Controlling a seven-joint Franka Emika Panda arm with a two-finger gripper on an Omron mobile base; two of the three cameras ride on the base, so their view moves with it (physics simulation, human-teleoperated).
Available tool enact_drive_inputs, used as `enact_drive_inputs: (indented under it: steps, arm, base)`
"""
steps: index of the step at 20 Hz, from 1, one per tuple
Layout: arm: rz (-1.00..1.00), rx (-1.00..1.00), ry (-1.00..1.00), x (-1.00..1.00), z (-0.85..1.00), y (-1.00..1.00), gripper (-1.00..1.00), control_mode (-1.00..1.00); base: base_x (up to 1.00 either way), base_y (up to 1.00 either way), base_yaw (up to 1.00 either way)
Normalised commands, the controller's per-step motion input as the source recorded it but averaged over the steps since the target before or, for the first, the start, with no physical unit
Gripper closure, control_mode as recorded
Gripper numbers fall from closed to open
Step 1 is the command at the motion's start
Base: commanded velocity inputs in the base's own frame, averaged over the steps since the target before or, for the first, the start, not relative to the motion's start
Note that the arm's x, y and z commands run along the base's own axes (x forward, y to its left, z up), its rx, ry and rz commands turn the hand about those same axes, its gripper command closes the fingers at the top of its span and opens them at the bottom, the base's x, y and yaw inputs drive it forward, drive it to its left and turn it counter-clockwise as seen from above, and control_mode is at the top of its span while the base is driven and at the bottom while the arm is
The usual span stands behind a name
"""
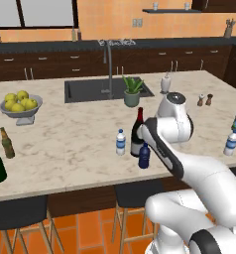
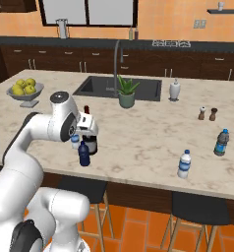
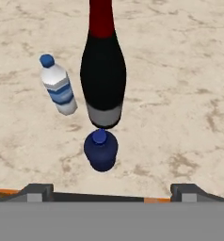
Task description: Move the plastic bottles in the middle to the plastics group, and the glass bottles in the middle to the glass group.
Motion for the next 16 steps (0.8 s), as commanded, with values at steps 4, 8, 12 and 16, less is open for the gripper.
enact_drive_inputs:
  steps: [4,8,12,16]
  arm:
    - [0.01,0.0,0.0,-0.11,-0.02,0.04,-1.0,-1.0]
    - [0.02,0.0,-0.06,-0.03,-0.21,0.05,-1.0,-1.0]
    - [0.02,0.0,-0.06,0.0,-0.21,0.07,-1.0,-1.0]
    - [0.01,0.0,-0.04,0.0,-0.2,0.03,-1.0,-1.0]
  base:
    - [0.0,0.0,0.0]
    - [0.0,0.0,0.0]
    - [0.0,0.0,0.0]
    - [0.0,0.0,0.0]
